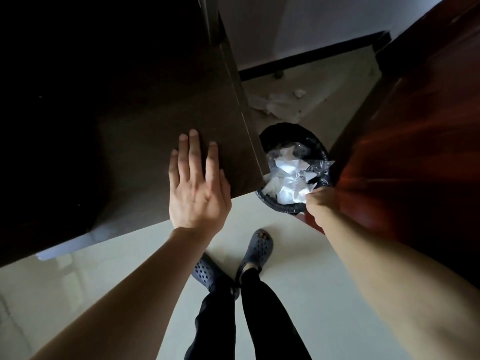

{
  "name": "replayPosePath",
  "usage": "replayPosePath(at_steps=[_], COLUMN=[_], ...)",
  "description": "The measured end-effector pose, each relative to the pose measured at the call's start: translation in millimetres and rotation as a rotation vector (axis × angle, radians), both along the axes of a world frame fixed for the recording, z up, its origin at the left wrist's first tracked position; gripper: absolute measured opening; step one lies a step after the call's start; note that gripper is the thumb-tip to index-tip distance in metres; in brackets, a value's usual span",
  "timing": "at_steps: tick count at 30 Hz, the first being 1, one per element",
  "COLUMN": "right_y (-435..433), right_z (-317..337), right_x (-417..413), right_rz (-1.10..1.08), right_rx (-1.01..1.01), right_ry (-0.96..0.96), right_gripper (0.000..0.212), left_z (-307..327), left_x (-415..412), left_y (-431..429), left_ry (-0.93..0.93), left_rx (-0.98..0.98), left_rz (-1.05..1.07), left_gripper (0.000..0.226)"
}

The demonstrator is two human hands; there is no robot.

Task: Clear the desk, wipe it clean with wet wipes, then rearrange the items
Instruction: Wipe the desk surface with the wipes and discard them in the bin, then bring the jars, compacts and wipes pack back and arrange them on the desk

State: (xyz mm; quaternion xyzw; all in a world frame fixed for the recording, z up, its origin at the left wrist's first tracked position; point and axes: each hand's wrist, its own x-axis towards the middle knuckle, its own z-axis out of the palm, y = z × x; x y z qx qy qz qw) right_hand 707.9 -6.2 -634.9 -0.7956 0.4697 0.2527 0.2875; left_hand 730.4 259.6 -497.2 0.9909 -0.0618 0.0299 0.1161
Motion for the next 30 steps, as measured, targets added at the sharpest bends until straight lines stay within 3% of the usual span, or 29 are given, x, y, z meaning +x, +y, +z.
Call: replayPosePath(at_steps=[4, 7, 11, 13, 17, 22, 26, 30], right_y=[8.3, 14.9, 31.6, 40.4, 54.6, 73.4, 99.5, 127.5], right_z=[-14.6, -7.6, 24.8, 43.5, 95.0, 189.1, 261.5, 323.9], right_x=[0.4, -7.5, -27.0, -36.3, -47.2, -47.5, -39.8, -25.3], right_rz=[-0.154, -0.146, -0.032, -0.006, 0.006, 0.232, 0.407, 0.565], right_rx=[0.241, 0.236, 0.245, 0.254, 0.239, 0.221, 0.138, 0.086], right_ry=[-0.018, -0.032, -0.059, -0.075, -0.136, -0.121, -0.263, -0.337], right_gripper=[0.027, 0.029, 0.01, 0.022, 0.033, 0.026, 0.014, 0.029], left_z=[-2.7, -0.6, 5.8, 13.6, 46.5, 128.1, 190.1, 241.2], left_x=[-0.4, 0.1, 0.7, 1.2, 2.1, -17.6, -40.4, -46.1], left_y=[-0.1, 1.5, 1.7, 2.4, 13.0, 40.6, 69.2, 95.1], left_ry=[-0.025, -0.012, 0.037, 0.086, 0.32, 0.653, 0.621, 0.566], left_rx=[0.007, 0.004, -0.009, -0.028, -0.002, -0.074, -0.113, -0.148], left_rz=[-0.009, -0.003, -0.012, -0.016, -0.064, 0.0, 0.013, 0.044], left_gripper=[0.046, 0.047, 0.046, 0.046, 0.046, 0.031, 0.028, 0.025])
